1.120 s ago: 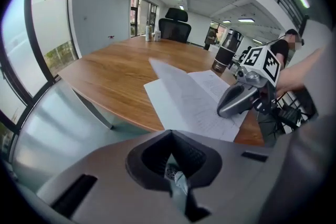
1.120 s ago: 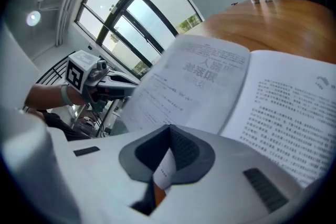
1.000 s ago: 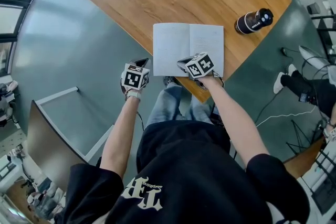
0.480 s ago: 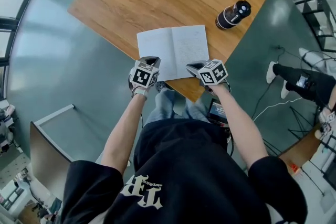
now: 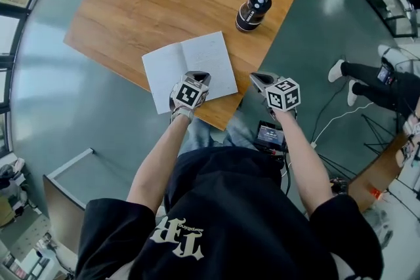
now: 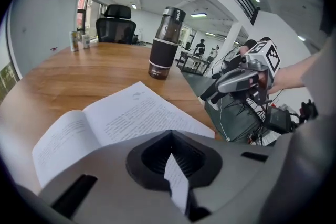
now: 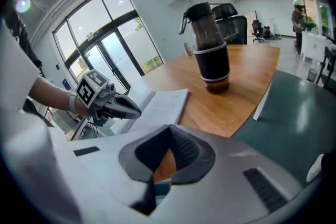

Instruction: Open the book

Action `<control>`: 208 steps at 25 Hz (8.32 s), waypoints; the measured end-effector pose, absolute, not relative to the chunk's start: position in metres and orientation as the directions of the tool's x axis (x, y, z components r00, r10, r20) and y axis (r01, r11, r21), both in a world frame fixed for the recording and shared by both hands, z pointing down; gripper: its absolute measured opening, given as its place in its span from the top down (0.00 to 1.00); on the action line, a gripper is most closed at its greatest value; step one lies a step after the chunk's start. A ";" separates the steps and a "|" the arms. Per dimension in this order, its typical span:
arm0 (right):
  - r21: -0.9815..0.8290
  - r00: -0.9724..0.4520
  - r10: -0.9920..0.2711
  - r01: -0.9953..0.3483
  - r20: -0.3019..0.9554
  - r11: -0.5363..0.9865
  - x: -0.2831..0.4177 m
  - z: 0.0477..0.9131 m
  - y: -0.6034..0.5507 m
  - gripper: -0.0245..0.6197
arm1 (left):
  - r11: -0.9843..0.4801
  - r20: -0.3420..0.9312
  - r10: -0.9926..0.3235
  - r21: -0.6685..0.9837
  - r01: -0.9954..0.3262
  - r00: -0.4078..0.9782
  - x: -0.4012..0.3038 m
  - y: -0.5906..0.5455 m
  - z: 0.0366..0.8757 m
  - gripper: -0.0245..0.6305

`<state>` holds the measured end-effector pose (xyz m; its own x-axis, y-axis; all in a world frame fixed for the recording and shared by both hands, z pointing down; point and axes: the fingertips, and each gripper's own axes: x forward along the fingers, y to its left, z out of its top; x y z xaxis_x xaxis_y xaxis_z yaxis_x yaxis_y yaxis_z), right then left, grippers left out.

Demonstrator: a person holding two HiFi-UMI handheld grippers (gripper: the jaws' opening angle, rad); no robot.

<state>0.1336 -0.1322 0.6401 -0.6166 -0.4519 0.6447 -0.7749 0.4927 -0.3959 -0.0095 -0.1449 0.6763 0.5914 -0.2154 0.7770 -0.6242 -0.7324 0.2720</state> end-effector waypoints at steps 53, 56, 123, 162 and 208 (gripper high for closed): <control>-0.381 -0.691 -0.129 -0.533 0.712 0.756 0.101 0.668 -0.114 0.98 | -0.530 0.915 -0.237 0.160 -0.833 0.326 -0.067 -0.119 0.710 0.95; -0.388 -0.679 -0.093 -0.521 0.728 0.760 0.078 0.680 -0.116 0.98 | -0.514 0.909 -0.248 0.169 -0.841 0.334 -0.078 -0.116 0.709 0.95; -0.489 -0.648 -0.316 -0.745 0.693 0.454 0.168 0.681 -0.111 0.98 | -0.779 0.838 -0.111 0.261 -0.571 0.534 0.068 -0.127 0.698 0.95; -0.474 -0.663 -0.254 -0.706 0.704 0.527 0.131 0.681 -0.111 0.98 | -0.766 0.868 -0.129 0.220 -0.603 0.480 0.007 -0.120 0.722 0.95; 0.078 -0.594 -0.631 -0.694 0.499 0.716 0.093 0.450 0.012 0.98 | -0.573 0.361 -0.716 0.185 -0.799 0.597 -0.146 0.032 0.448 0.95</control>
